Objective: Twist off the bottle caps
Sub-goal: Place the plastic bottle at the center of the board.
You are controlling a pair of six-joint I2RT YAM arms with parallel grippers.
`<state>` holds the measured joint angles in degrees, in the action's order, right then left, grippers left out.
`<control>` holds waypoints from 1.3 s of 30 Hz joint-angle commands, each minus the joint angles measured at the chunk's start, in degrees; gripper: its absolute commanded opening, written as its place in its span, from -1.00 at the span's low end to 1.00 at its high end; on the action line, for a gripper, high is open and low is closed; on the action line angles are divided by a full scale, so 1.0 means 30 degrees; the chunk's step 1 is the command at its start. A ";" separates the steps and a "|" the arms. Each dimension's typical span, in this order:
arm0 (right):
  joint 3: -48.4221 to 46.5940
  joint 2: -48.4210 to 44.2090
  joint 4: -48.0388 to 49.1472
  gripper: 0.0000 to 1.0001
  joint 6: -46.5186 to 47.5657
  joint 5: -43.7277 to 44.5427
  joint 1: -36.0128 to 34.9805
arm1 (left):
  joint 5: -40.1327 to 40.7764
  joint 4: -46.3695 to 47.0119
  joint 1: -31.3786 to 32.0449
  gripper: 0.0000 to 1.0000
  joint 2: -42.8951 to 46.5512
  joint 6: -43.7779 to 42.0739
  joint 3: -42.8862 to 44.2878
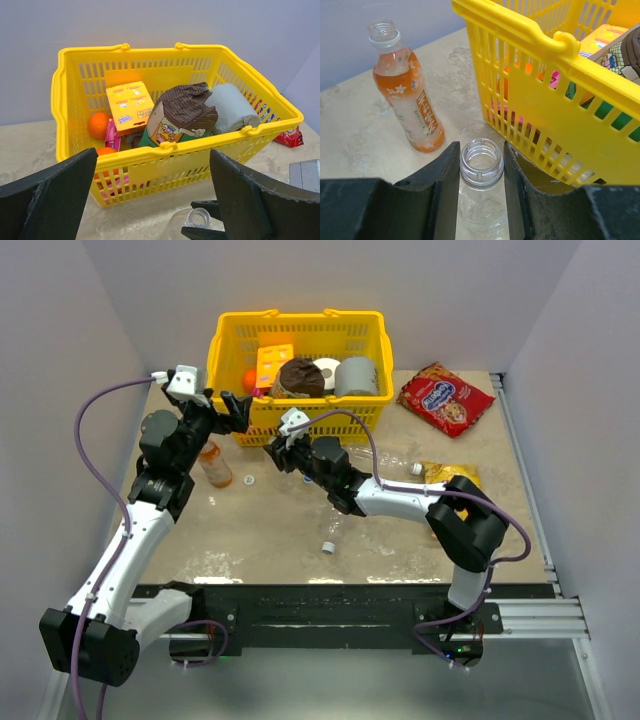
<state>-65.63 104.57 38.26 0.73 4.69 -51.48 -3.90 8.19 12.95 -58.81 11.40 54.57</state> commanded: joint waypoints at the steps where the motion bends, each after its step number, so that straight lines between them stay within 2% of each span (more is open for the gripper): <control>1: -0.0801 0.0063 0.1222 -1.00 0.0635 0.0723 -0.0065 | -0.0252 0.1051 0.0077 1.00 0.0178 0.0126 -0.0054; 2: -0.0801 0.0093 0.1134 -0.98 0.0664 0.0780 -0.0094 | -0.0310 0.1051 0.0078 1.00 0.0178 0.0126 -0.0054; 5: -0.0859 0.0093 0.0724 -0.71 0.0577 0.0926 -0.0066 | -0.0369 0.1080 0.0077 1.00 0.0149 0.0126 -0.0054; 6: -0.0917 0.0093 0.0578 -0.50 0.0576 0.0985 -0.0094 | -0.0427 0.1080 0.0078 1.00 0.0120 0.0126 -0.0054; 11: -0.1063 -0.0258 0.0021 0.01 0.0284 0.1484 -0.0094 | -0.0574 0.1109 0.0049 1.00 0.0090 0.0097 -0.0025; 12: -0.1122 -0.0346 -0.0096 0.29 0.0283 0.1571 -0.0066 | -0.0604 0.1138 0.0077 1.00 0.0090 0.0097 -0.0025; 13: -0.1210 -0.0404 -0.0213 0.38 0.0283 0.1572 -0.0065 | -0.0633 0.1110 0.0078 1.00 0.0119 0.0097 -0.0025; 20: -0.1767 -0.0931 -0.0595 0.76 0.0049 0.1543 -0.0065 | -0.0692 0.1109 0.0078 1.00 0.0149 -0.0049 -0.0025; 21: -0.1825 -0.1077 -0.0740 0.90 0.0049 0.1572 -0.0065 | -0.0692 0.1109 0.0078 1.00 0.0149 -0.0078 0.0004; 22: -0.1826 -0.1398 -0.0829 0.95 0.0049 0.1572 -0.0065 | -0.0721 0.1109 0.0078 1.00 0.0120 -0.0079 -0.0024; 29: -0.1709 -0.3913 -0.2788 0.97 -0.0852 0.2565 -0.0066 | -0.0663 0.0935 0.0078 1.00 0.0032 -0.0225 0.0092; 33: -0.1358 -0.6200 -0.6411 0.98 -0.1999 0.5459 0.0052 | -0.0341 0.0817 0.0078 1.00 -0.0056 -0.0167 0.0210; 39: 0.0807 -1.0006 -1.1395 0.98 -0.5542 0.6377 0.1661 | -0.0660 0.0289 0.0107 1.00 -0.0613 0.0389 0.0795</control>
<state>-67.48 81.14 16.34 -7.11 18.85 -49.71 -5.56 8.34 13.04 -59.75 11.44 54.54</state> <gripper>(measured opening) 0.986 0.997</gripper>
